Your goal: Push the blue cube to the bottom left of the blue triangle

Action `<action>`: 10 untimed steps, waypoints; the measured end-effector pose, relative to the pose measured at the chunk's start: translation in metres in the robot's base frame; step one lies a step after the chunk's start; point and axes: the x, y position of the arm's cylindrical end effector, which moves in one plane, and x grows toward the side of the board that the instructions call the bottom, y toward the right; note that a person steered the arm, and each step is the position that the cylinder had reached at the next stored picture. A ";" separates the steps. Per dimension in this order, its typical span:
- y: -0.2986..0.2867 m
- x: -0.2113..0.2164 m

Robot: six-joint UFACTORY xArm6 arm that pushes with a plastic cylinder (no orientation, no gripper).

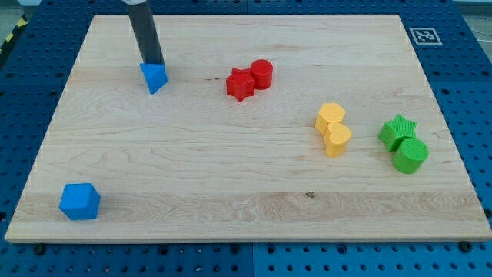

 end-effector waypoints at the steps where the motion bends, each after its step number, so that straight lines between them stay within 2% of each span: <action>1: 0.009 0.015; 2: 0.020 0.031; 4: 0.020 0.033; 7: -0.097 0.018; 8: -0.123 0.032; 10: -0.134 0.072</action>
